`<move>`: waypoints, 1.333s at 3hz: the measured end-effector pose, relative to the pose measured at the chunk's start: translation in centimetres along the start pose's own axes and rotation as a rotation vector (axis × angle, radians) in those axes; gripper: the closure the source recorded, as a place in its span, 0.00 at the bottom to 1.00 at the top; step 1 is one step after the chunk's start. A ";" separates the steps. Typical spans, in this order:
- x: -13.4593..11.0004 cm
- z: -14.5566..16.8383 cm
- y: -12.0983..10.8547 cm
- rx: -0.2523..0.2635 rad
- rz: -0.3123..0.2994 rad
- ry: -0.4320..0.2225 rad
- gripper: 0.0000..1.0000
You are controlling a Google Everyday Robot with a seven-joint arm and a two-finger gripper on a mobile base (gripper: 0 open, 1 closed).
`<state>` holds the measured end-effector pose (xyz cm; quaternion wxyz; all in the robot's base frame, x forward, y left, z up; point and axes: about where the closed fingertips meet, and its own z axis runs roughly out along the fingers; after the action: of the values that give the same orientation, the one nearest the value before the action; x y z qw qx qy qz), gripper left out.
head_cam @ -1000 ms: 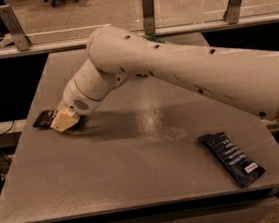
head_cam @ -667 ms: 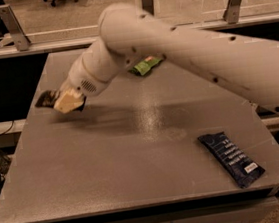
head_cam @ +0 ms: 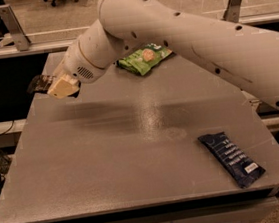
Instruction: Move rxbar chocolate near green rice chip bag
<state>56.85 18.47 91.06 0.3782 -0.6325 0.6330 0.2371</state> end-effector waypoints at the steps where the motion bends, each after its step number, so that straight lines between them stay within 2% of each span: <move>1: -0.1 0.1 0.1 -0.003 -0.002 0.000 1.00; 3: 0.3 -0.2 0.2 -0.002 -0.012 0.020 1.00; 4: 2.2 -2.8 0.0 0.016 -0.022 0.040 1.00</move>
Offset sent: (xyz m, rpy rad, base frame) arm -0.0010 0.0015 -0.0002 -0.0006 0.0002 0.0031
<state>56.49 14.94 91.04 0.3732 -0.6409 0.6354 0.2150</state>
